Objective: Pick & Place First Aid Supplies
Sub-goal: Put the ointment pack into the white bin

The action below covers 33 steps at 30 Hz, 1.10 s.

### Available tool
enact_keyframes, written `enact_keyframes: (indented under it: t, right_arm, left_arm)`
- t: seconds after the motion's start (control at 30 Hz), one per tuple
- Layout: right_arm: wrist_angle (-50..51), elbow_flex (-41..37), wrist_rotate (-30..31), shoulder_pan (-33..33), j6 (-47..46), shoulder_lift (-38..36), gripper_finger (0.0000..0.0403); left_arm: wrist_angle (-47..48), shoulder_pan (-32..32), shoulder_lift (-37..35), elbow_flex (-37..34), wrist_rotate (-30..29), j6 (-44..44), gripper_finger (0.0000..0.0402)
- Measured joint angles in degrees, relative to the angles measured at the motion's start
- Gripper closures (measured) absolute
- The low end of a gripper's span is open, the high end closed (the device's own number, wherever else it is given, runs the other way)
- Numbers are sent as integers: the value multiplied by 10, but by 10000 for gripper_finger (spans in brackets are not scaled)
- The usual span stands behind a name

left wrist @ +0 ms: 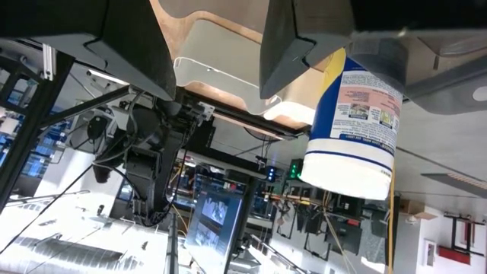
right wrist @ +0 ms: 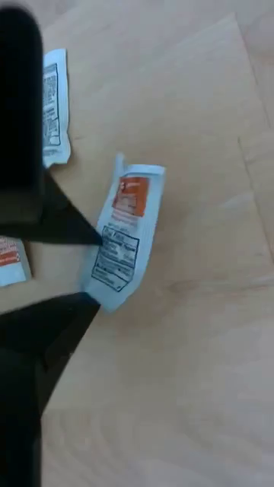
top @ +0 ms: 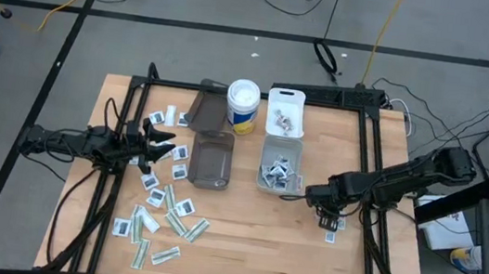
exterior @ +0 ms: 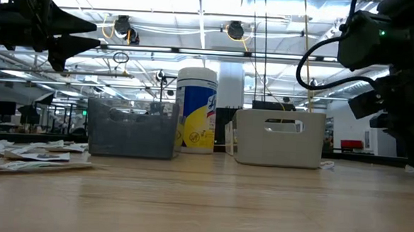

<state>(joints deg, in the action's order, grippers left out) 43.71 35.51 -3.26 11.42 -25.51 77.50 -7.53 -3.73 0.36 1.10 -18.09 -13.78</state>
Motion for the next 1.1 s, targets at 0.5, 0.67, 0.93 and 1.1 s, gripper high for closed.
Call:
enact_keyframes:
  t: [0.5, 0.67, 0.93, 1.1]
  right_arm:
    - [30, 19, 2, -1, -1, -14, 402]
    - [60, 50, -26, -6, 7, -40, 402]
    - [153, 119, -45, -29, 7, -56, 402]
    - [240, 185, -45, -39, 17, -57, 403]
  left_arm:
    - [0, 0, 0, 0, 0, 0, 206]
    - [0, 0, 0, 0, 0, 0, 206]
    - [0, 0, 0, 0, 0, 0, 206]
    - [0, 0, 0, 0, 0, 0, 206]
